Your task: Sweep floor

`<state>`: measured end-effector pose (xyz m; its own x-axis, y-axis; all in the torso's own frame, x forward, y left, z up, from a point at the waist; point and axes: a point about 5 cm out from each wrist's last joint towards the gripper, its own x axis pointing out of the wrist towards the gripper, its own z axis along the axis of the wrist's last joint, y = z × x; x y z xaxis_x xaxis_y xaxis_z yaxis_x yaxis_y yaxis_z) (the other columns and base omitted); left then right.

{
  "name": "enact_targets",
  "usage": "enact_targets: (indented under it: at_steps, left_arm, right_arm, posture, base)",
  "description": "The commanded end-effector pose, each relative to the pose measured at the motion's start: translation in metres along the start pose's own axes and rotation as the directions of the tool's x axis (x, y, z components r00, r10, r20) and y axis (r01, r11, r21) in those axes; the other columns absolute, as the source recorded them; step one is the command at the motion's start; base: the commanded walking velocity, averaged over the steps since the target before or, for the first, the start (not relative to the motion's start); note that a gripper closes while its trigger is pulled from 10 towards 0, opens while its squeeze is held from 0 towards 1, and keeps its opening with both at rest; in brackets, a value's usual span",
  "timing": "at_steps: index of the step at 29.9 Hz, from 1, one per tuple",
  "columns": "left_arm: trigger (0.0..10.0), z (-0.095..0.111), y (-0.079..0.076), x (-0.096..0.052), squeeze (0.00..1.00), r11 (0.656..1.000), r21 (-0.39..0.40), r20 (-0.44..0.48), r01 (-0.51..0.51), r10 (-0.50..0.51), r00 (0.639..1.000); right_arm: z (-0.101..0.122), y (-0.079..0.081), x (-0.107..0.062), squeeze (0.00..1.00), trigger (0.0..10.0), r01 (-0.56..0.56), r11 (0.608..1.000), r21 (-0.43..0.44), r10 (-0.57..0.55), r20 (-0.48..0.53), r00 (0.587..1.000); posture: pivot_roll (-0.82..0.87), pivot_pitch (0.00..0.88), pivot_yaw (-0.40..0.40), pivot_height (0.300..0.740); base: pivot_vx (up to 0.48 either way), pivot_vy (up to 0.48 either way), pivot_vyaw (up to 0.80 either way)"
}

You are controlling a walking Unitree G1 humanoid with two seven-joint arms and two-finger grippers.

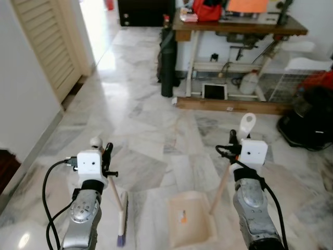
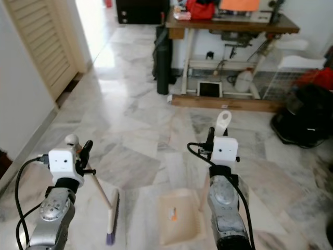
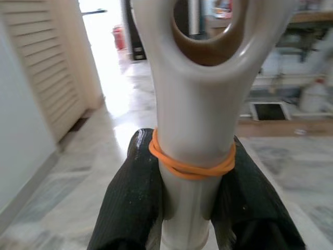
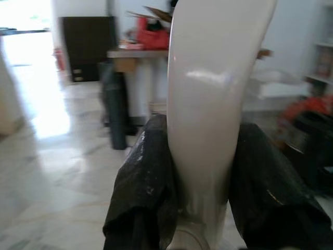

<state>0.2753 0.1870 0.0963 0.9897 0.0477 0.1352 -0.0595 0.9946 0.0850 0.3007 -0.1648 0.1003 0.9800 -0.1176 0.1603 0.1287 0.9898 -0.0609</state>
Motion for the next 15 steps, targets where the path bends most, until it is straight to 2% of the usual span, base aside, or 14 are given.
enact_targets:
  at_steps: [1, 10, 15]
  left_arm:
    - [10.0, 0.007, -0.0046, 0.0039, 0.0, 1.0, -0.001, 0.039, 0.018, -0.018, 0.999]
    - [10.0, 0.0071, -0.005, 0.0047, 0.0, 1.0, -0.002, 0.039, 0.024, -0.024, 0.999]
    - [10.0, 0.0074, -0.0049, 0.0052, 0.0, 1.0, -0.002, 0.039, 0.024, -0.024, 0.999]
  right_arm:
    - [0.0094, -0.0044, 0.0049, 0.0, 10.0, 0.011, 1.0, -0.011, -0.01, 0.042, 0.999]
    - [0.0102, -0.0032, 0.0063, 0.0, 10.0, 0.009, 1.0, -0.009, -0.008, 0.045, 0.999]
    - [0.0103, -0.0034, 0.0061, 0.0, 10.0, 0.01, 1.0, -0.009, -0.01, 0.046, 0.999]
  posture:
    - [0.04, 0.0, 0.014, 0.74]
    - [0.04, 0.0, 0.017, 0.74]
    - [0.04, 0.0, 0.018, 0.74]
  base:
    - [0.0, 0.0, -0.79]
    - [0.0, 0.0, -0.79]
    - [0.0, 0.43, -0.78]
